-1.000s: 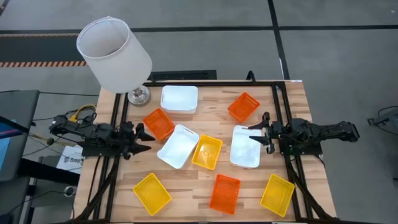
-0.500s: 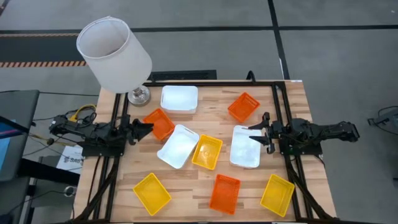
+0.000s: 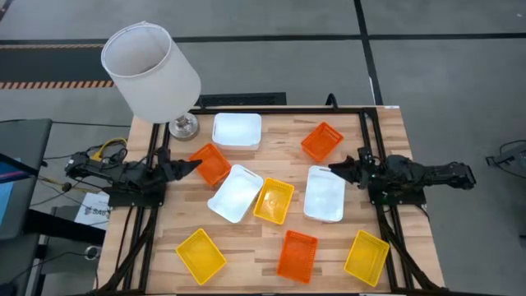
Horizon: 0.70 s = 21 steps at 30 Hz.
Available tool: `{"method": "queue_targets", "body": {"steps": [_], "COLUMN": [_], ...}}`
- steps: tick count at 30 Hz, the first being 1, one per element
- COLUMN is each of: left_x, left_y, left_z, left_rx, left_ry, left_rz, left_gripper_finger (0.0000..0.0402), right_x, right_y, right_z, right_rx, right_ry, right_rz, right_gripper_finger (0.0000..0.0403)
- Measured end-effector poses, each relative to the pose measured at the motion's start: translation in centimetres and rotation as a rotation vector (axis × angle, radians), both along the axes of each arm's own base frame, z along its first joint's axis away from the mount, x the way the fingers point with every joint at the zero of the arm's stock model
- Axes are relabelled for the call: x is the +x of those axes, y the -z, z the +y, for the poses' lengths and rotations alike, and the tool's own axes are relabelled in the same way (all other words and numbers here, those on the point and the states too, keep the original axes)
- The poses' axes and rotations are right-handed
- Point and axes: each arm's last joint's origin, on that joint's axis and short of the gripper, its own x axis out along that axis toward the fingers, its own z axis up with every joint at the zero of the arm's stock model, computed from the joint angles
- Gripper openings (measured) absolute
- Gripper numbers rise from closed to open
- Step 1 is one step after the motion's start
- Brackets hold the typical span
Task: Stack baskets by color
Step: Stack the bottom right yellow bin on the top yellow bin
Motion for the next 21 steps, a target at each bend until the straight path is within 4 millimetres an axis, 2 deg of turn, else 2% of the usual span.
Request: {"method": "queue_targets", "body": {"steps": [5,9,12,14,17,21], "left_x": [-0.3,-0.6,-0.8,-1.0,-1.3,-1.7], "left_y": [-1.4,-2.3,-3.0,-3.3,-4.2,-6.0], "left_z": [0.0,0.1,0.1,0.1,0.1,0.2], "left_rx": [-0.042,-0.061,-0.063,-0.064,-0.068,-0.042], "left_ry": [0.033,0.031,0.05,0.064,0.088,0.1], "left_rz": [-0.153,-0.258,-0.328,-0.361,-0.389,-0.416], "left_gripper_finger": [0.0247,0.0247,0.0247,0.0247,0.0247,0.0247], "right_x": [0.0,-0.1,-0.1,-0.1,-0.3,-1.4], "right_y": [-0.1,0.0,0.0,-0.1,-1.4,-4.8], "right_z": [-0.3,-0.5,-0.6,-0.6,-0.6,-0.5], "right_rx": [0.147,0.169,0.173,0.235,0.336,0.238], "right_ry": [0.084,0.169,0.179,0.173,0.133,0.096], "right_rz": [-0.028,-0.02,-0.02,-0.05,-0.205,-0.373], "right_gripper_finger": [0.0219,0.0219,0.0219,0.0219,0.0219,0.0219]}}
